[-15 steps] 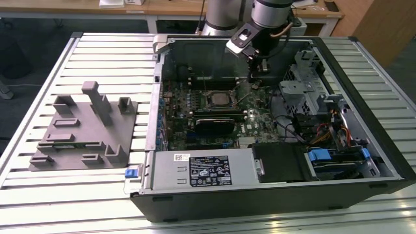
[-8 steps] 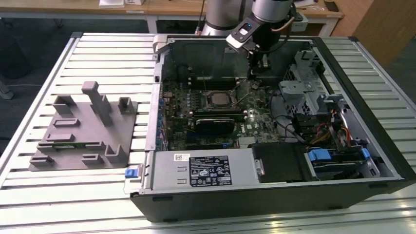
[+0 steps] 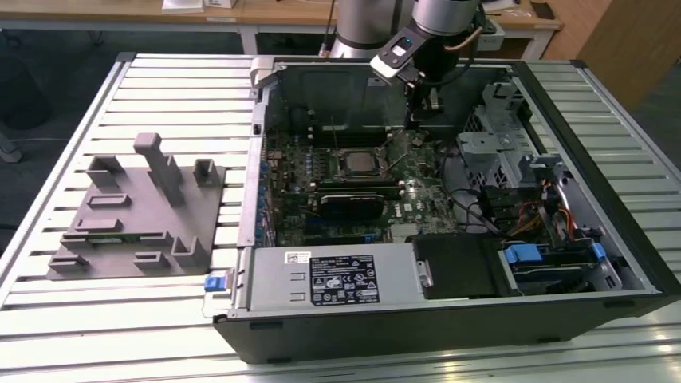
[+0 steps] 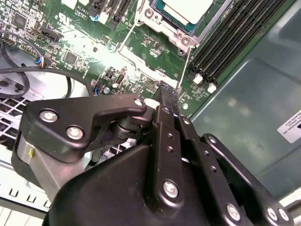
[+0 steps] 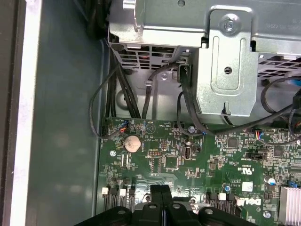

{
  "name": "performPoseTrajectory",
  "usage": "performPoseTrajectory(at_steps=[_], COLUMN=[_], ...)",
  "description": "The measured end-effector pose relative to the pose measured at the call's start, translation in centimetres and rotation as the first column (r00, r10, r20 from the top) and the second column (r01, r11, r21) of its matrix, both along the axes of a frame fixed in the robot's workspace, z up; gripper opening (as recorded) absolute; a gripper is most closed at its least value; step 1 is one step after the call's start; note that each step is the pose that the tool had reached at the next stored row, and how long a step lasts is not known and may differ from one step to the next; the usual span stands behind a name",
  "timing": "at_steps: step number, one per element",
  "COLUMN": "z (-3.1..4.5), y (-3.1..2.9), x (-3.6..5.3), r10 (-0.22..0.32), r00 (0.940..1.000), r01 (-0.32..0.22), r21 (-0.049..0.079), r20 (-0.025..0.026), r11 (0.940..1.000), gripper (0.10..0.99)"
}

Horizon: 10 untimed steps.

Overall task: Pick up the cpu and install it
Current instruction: 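Close the cpu cover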

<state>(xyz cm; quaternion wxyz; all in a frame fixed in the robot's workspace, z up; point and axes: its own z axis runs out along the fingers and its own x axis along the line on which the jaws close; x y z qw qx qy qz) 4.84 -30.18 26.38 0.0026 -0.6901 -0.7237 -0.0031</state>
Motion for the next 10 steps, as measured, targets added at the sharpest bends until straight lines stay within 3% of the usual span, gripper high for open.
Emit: performPoseTrajectory(at_steps=[10], z=[0.00], y=[-0.27], x=[0.00], r10=[0.000], r00=[1.0000], r01=[0.000], r21=[0.000], r20=[-0.0006], r11=[1.0000], gripper=[0.106])
